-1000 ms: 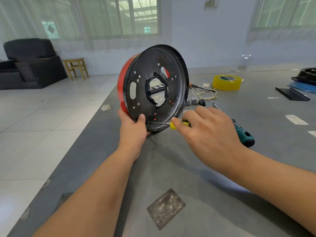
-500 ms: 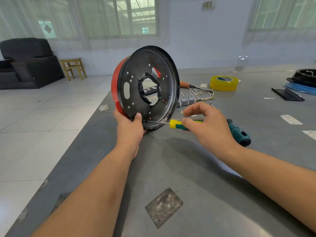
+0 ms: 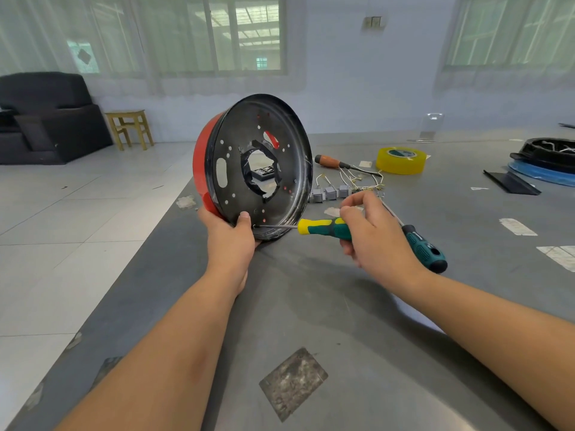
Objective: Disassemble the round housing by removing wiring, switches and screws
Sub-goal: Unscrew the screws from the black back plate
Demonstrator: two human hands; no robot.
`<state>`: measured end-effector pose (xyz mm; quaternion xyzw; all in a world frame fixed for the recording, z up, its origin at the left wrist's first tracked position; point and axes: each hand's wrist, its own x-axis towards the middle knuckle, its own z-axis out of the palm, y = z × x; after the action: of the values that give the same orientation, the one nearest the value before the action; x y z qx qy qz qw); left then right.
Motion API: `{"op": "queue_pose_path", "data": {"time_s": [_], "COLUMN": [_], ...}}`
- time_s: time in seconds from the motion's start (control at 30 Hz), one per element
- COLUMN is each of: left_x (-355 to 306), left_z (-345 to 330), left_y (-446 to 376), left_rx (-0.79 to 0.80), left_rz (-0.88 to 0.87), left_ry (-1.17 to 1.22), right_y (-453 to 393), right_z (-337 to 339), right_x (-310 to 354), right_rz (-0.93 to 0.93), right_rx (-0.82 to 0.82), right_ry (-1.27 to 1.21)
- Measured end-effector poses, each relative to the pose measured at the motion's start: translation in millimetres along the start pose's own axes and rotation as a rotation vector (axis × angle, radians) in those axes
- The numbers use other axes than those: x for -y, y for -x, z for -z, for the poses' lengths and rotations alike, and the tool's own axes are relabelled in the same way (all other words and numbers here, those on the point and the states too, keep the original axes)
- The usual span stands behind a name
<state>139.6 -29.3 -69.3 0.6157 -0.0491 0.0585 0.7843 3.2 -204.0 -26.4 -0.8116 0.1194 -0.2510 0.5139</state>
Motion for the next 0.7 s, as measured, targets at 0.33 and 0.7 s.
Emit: {"op": "queue_pose_path", "data": {"time_s": [0.33,0.7], "left_x": [-6.1,-7.7], "left_z": [-1.5,-2.9], "left_y": [4.2,5.7], "left_rx": [-0.028,-0.010], "left_rz": [0.060,0.056], "left_ry": [0.058,0.085], "right_y": [10.4,4.1], "right_z": [-5.1,3.1], "right_x": [-1.2,1.9], "right_rz": [0.237,0.411], "right_rx": [-0.059,-0.091], "right_ry": [-0.083,0.290]}}
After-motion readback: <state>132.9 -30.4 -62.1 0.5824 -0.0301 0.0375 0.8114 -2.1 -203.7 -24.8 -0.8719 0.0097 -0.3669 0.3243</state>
